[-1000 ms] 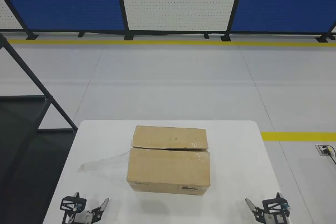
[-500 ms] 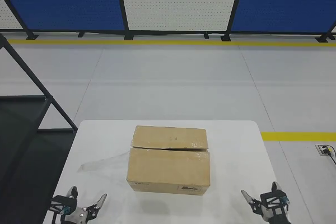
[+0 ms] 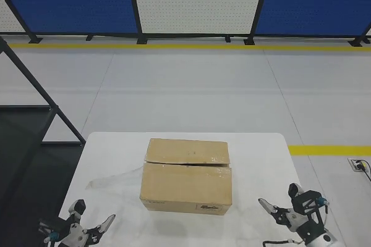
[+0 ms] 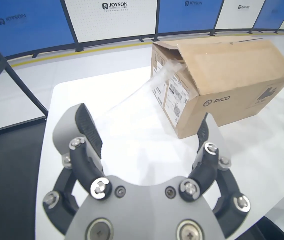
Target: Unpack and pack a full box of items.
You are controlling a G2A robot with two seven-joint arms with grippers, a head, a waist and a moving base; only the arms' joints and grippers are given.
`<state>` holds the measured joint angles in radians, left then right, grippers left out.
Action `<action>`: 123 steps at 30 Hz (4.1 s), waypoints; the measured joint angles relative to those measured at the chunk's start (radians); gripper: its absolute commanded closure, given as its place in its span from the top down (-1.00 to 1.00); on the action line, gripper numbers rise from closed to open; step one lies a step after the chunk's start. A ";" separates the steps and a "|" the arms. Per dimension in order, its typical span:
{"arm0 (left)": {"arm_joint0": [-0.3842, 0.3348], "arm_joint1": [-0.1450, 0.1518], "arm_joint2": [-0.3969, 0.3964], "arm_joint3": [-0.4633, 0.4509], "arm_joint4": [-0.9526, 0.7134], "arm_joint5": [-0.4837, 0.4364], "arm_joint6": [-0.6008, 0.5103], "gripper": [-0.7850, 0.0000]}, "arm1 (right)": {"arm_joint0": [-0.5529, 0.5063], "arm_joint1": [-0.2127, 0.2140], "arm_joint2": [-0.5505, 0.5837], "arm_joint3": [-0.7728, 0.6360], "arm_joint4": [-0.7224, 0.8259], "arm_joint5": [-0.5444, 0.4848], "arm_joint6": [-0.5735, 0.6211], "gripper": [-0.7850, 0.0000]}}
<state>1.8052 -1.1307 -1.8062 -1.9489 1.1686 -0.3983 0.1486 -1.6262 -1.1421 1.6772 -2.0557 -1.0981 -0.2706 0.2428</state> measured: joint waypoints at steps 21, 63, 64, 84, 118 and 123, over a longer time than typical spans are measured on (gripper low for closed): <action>-0.311 0.031 0.044 0.171 -0.608 -0.250 -0.545 1.00 | 0.190 0.015 -0.010 0.117 0.770 -0.211 0.377 1.00; -0.701 0.080 0.204 0.421 -1.370 0.007 -1.354 1.00 | 0.491 0.024 -0.204 0.423 1.113 -0.190 0.597 1.00; -0.698 0.080 0.202 0.417 -1.377 0.009 -1.337 1.00 | 0.499 0.023 -0.215 0.430 1.105 -0.187 0.593 1.00; -0.644 0.101 0.155 0.413 -1.461 -0.014 -1.253 1.00 | 0.649 0.022 -0.315 0.604 1.369 -0.262 0.777 1.00; -0.637 0.122 0.229 0.406 -1.691 -0.019 -1.442 1.00 | 0.402 0.134 -0.325 0.322 1.411 -0.377 0.930 1.00; -0.645 0.125 0.266 0.403 -1.678 -0.015 -1.498 1.00 | 0.402 0.152 -0.357 0.343 1.412 -0.391 0.915 1.00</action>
<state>1.1600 -1.0057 -1.5401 -1.5455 -0.5094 -0.4137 -1.3496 -1.2237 -0.9905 1.3202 -1.7127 0.3141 -0.6620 1.1582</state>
